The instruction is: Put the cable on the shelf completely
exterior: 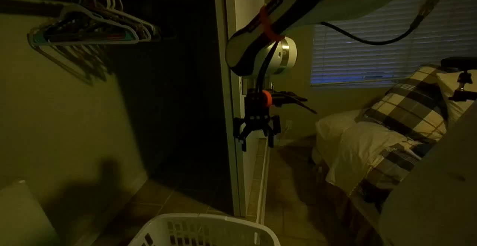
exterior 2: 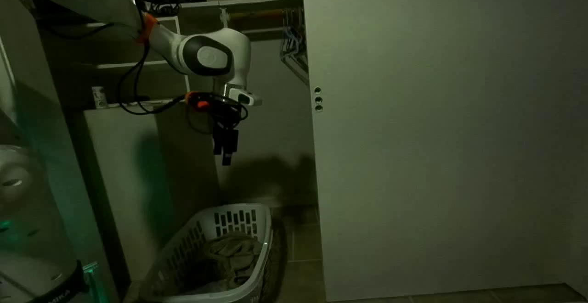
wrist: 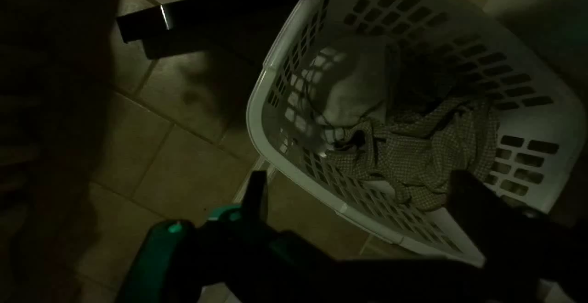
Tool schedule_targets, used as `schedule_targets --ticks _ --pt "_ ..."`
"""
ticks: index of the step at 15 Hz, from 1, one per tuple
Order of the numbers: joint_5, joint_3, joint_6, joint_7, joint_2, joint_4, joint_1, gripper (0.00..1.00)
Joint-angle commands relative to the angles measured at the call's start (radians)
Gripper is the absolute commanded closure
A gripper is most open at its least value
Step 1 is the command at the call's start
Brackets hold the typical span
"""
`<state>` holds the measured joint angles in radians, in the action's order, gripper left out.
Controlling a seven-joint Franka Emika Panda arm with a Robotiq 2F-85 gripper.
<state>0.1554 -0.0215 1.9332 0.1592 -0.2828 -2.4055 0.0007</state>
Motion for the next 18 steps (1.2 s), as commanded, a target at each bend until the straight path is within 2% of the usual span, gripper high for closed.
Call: schedule_targets --ticks 1,6,12,18 --pt "0.002 0.008 -0.002 -0.002 0.000 0.001 -0.009 0.00" --pt "-0.008 0.020 0.003 0.003 -0.011 0.006 -0.001 0.00" --pt "-0.041 0.161 -0.020 -0.010 -0.137 0.095 0.104 0.00" --pt "-0.020 0.273 0.052 -0.073 -0.119 0.267 0.230 0.00"
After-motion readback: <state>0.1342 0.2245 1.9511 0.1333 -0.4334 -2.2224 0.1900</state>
